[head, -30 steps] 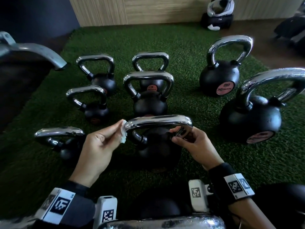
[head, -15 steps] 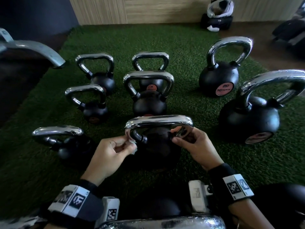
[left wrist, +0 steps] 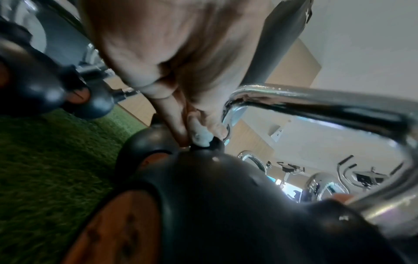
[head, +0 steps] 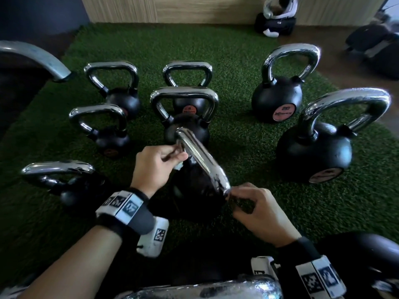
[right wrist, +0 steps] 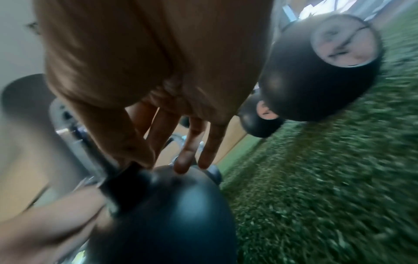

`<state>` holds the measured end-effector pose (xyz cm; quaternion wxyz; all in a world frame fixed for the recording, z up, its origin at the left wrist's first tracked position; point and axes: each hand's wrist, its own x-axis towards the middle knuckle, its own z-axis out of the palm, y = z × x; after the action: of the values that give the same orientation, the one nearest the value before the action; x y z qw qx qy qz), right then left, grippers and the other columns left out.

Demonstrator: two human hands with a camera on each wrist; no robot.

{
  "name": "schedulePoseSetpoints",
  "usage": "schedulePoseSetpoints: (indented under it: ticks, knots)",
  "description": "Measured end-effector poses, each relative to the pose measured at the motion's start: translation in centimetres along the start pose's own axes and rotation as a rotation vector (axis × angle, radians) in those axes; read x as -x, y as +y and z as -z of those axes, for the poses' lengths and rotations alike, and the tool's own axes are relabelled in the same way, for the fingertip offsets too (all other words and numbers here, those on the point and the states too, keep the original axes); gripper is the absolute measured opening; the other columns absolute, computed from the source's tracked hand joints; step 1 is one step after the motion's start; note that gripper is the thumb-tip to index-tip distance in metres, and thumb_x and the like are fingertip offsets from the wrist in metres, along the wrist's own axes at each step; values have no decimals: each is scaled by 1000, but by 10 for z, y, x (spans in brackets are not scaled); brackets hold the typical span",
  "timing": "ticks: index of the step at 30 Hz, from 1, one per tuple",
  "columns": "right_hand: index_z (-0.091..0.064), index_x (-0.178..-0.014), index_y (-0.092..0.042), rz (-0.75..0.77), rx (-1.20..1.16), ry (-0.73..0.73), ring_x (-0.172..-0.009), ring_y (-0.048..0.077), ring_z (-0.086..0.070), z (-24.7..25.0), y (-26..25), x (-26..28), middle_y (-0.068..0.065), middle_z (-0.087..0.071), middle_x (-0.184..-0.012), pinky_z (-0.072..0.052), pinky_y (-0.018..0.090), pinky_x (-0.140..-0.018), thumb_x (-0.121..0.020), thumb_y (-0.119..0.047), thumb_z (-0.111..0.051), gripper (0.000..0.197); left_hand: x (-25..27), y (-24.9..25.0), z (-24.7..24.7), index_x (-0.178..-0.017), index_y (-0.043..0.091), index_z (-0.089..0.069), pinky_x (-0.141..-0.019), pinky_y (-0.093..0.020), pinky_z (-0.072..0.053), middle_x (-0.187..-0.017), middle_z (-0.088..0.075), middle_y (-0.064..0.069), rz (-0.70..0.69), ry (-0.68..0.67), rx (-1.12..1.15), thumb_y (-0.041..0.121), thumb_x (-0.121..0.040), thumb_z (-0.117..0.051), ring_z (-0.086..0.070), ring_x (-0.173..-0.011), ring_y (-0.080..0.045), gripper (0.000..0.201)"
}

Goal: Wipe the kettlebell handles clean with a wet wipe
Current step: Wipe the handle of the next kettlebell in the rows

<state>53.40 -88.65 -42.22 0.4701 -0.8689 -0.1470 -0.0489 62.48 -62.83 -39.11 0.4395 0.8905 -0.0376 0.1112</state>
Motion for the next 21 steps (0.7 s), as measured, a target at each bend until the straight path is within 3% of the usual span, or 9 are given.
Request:
schedulePoseSetpoints:
  ticks: [3,5,7,10,12,14,15,19,21]
  knots:
    - [-67,-104,-66,95,45,-53,-91,-2,-70,-6,-10,-9,-15,-73,-98,-56,19,-86,-78,-15,-74,58,-12,9,-13,-105,13,-82,-76,6,-41,-100,-80,0,-48,25,-55,18,-85,-81,-65,-90,13,20]
    - [-73,-108,-53,161,57,21,-92,-1,-70,-9,-15,-23,-18,-74,-100,-57,26,-85,-82,-18,-81,43,-15,9,-16,-101,17,-82,-70,4,-40,-95,-80,5,-66,21,-98,19,-87,-77,-64,-85,14,15]
    - [-71,-121,-41,137,-2,58,-112,-2,-65,-12,-13,-40,-21,-70,-120,-55,29,-96,-84,-30,-83,40,-15,2,-11,-104,18,-82,-71,-1,-41,-92,-78,10,-27,-61,-23,21,-92,-72,-59,-75,20,16]
    - [-41,-151,-46,-85,-109,-124,-143,-6,-39,-21,-1,-59,-21,-44,-155,-38,29,-118,-72,-69,-74,88,-10,-6,-6,-120,20,-77,-99,-28,-55,-107,-79,8,44,-175,177,19,-97,-69,-71,-100,4,24]
    - [-37,-154,-43,-155,-139,-207,-148,-5,-30,-30,9,-64,-16,-36,-162,-30,35,-125,-65,-81,-67,101,-3,-8,-9,-120,19,-76,-99,-19,-53,-109,-77,11,10,-111,135,15,-95,-72,-69,-99,11,25]
    - [-41,-153,-41,-183,-187,-218,-147,-4,-32,-35,17,-64,-15,-38,-161,-30,35,-125,-61,-89,-65,107,-3,-3,-12,-116,16,-78,-88,-3,-49,-106,-76,13,-13,-48,92,12,-94,-73,-65,-89,20,24]
    - [-42,-152,-41,-193,-204,-210,-147,-4,-34,-35,17,-64,-15,-40,-160,-31,35,-125,-59,-91,-65,108,-6,1,-13,-114,15,-79,-83,-3,-49,-103,-78,9,-27,-44,94,11,-94,-72,-67,-87,17,22]
    - [-43,-152,-42,-209,-226,-214,-145,1,-41,-36,21,-63,-12,-47,-156,-35,38,-123,-61,-89,-67,105,-20,13,-10,-113,20,-79,-90,-34,-60,-103,-80,3,9,15,345,28,-92,-72,-76,-97,-11,23]
    - [-42,-151,-44,-209,-236,-215,-145,1,-40,-37,22,-62,-13,-46,-156,-35,40,-123,-62,-89,-67,103,-20,12,-9,-118,25,-76,-94,-43,-59,-111,-78,7,-8,27,358,40,-89,-71,-75,-105,-13,33]
